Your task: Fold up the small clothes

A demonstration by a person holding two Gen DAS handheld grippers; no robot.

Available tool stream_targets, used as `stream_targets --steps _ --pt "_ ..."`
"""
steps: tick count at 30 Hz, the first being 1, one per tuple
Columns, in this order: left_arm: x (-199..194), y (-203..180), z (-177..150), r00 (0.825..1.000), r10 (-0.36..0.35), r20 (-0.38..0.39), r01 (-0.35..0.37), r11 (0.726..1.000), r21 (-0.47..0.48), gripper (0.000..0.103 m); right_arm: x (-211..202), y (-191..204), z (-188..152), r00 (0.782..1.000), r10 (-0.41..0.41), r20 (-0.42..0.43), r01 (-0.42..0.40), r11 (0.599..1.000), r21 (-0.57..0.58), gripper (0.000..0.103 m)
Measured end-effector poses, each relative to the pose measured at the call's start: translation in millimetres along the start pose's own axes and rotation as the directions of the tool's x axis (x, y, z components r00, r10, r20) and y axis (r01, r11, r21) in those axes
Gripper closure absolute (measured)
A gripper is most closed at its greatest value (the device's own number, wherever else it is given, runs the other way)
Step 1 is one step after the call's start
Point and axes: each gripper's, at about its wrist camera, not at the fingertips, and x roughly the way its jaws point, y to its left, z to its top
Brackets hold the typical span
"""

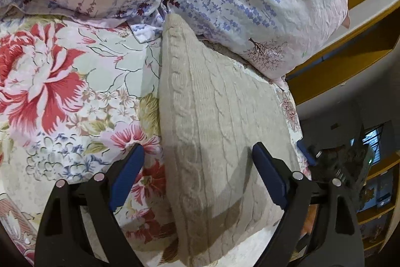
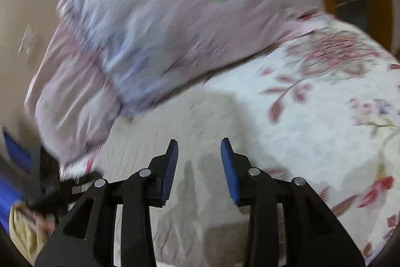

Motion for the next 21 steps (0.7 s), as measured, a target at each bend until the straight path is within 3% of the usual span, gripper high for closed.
stream_targets --steps 1,3,4,6,7,8,11,14,18,21 --pt "2 1 1 1.000 -0.015 -0.004 0.015 1.000 -0.010 0.016 12 2 -4 0.998 -0.029 -0.052 0.028 0.999 -0.026 0.064" --pt "6 2 2 0.999 -0.038 -0.012 0.038 0.999 -0.021 0.016 22 11 -8 0.993 -0.109 -0.050 0.102 0.988 -0.119 0.061" --pt "7 2 2 0.998 -0.061 -0.016 0.060 0.998 -0.028 0.016 19 11 -4 0.994 -0.095 -0.058 0.089 0.991 -0.097 0.059" --pt "8 3 3 0.996 -0.087 -0.016 0.086 0.996 -0.036 0.017 9 5 5 0.999 -0.016 -0.042 0.015 1.000 -0.024 0.045" --pt "8 4 4 0.995 -0.098 -0.015 0.097 0.994 -0.044 0.018 2 -1 11 1.000 0.023 -0.017 -0.023 0.999 0.023 0.031" --pt "8 5 6 0.994 -0.107 -0.014 0.106 0.993 -0.050 0.019 0 -7 17 1.000 0.030 -0.006 -0.029 0.998 0.051 0.027" --pt "9 7 10 0.990 -0.138 -0.018 0.136 0.988 -0.072 0.021 10 -26 27 0.995 0.069 -0.076 -0.058 0.989 0.138 0.027" --pt "12 12 13 0.986 -0.163 -0.026 0.160 0.982 -0.101 0.023 32 -46 28 0.975 0.133 -0.177 -0.084 0.962 0.261 0.028" --pt "14 21 13 0.981 -0.192 -0.035 0.185 0.973 -0.139 0.031 48 -55 25 0.961 0.176 -0.215 -0.104 0.945 0.309 0.029" --pt "14 22 14 0.980 -0.195 -0.035 0.188 0.972 -0.137 0.033 54 -54 21 0.938 0.242 -0.248 -0.155 0.933 0.324 0.040"
